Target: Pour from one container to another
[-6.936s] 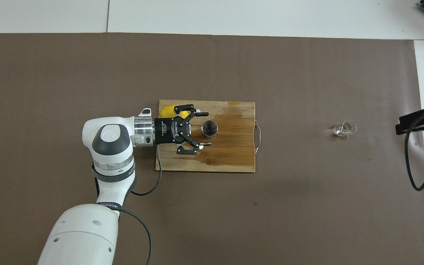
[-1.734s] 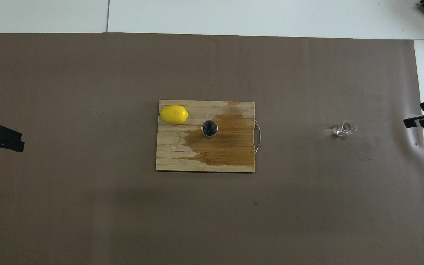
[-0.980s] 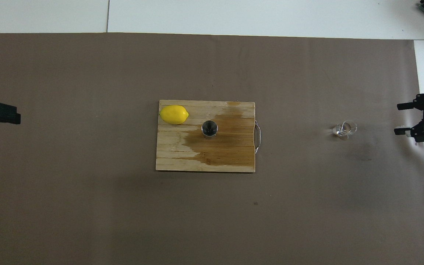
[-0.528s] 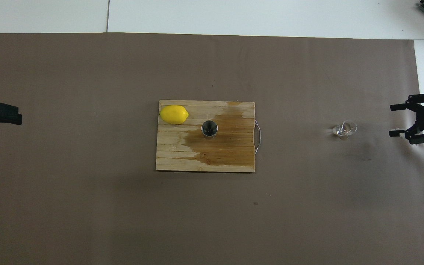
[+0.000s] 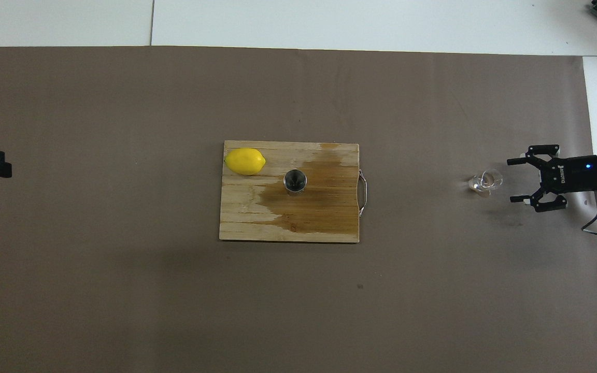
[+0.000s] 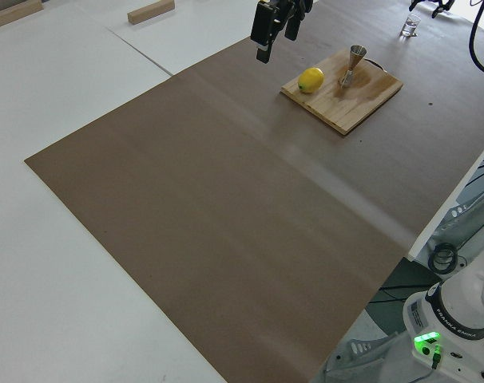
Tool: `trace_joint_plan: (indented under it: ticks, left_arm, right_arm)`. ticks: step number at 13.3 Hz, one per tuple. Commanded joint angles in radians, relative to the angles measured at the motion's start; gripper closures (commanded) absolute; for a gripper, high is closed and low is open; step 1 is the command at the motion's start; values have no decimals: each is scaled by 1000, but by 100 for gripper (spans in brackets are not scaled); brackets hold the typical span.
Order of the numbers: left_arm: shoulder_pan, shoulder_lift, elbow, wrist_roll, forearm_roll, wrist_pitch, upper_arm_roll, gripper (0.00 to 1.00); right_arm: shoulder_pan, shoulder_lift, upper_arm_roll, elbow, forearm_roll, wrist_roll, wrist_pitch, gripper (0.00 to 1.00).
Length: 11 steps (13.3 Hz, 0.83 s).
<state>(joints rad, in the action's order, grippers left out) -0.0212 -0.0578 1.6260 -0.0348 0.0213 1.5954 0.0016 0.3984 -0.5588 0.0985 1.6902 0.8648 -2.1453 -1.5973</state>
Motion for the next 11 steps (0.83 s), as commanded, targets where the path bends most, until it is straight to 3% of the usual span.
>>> trace_joint_plan:
  ticks: [1,4,6,11]
  left_arm:
    - [-121,-20,18,-14,6,-3,-147,0]
    - [-97,-16,15,-17,5,-54,-135,0]
    - [43,-19,15,-19,5,-54,-10,0]
    - [69,-20,21,-16,5,-41,12,0]
  right_arm:
    - [11,-23,-16,-12,29,-45,26,0]
    - [7,-39,-17,-12,29,-113,26,0]
    - [5,-56,-20,-18,25,-139,26,0]
    - [4,-79,-46,-47,54,-133,23,0]
